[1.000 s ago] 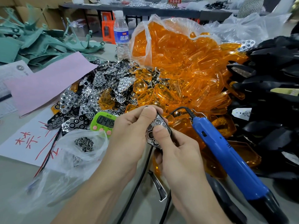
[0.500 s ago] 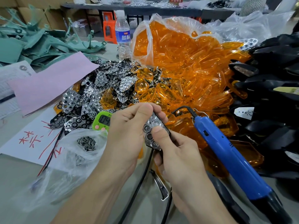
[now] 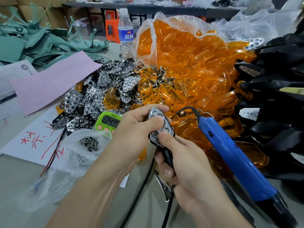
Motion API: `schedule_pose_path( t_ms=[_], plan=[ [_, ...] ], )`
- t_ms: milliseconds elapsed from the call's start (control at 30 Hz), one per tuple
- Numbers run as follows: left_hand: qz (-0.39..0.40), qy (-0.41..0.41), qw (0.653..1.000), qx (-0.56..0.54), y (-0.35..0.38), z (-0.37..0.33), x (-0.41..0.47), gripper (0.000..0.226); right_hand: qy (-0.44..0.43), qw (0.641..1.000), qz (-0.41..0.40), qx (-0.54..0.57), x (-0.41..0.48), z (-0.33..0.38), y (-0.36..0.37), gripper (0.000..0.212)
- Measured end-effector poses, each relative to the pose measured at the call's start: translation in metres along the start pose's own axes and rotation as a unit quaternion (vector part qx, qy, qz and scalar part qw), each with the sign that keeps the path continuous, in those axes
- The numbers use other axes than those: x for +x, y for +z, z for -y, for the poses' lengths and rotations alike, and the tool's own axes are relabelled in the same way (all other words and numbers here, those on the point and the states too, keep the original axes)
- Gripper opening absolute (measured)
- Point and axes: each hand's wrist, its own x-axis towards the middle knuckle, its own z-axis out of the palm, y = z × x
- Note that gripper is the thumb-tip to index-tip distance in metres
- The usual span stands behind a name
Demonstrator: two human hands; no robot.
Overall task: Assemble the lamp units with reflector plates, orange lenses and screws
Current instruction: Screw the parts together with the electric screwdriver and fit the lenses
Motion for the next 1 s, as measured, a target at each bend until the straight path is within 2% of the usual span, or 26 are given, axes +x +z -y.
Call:
schedule_pose_path(
  t_ms=[267, 367, 433, 533, 733, 867, 1000],
  plan=[
    [-0.008, 0.021, 1.000, 0.010, 0.002, -0.001, -0.002, 0.026, 0.003, 1.000, 0.008, 0.007, 0.003, 0.000, -0.004, 0.021],
    [-0.001, 0.026, 0.999, 0.033, 0.001, -0.002, -0.003, 0.028, 0.012, 1.000, 0.012, 0.004, 0.002, 0.001, -0.005, 0.029],
    [0.033, 0.007, 0.999, 0.019, 0.000, -0.003, -0.003, 0.033, 0.019, 1.000, 0.018, 0.010, 0.001, 0.004, -0.006, 0.027],
    [0.113, -0.024, 0.992, -0.053, -0.006, -0.005, -0.003, 0.056, 0.037, 0.996, 0.048, 0.063, 0.003, 0.007, -0.010, 0.022],
    [0.170, -0.022, 0.979, -0.106, -0.016, -0.009, -0.002, 0.062, 0.078, 0.975, 0.153, 0.139, 0.004, 0.013, -0.016, 0.025],
    [0.165, -0.014, 0.980, -0.113, -0.015, -0.009, -0.002, 0.057, 0.078, 0.971, 0.174, 0.143, 0.004, 0.015, -0.018, 0.027],
    [0.113, -0.006, 0.988, -0.103, -0.008, -0.011, -0.004, 0.039, 0.035, 0.987, 0.128, 0.092, 0.001, 0.014, -0.015, 0.023]
  ],
)
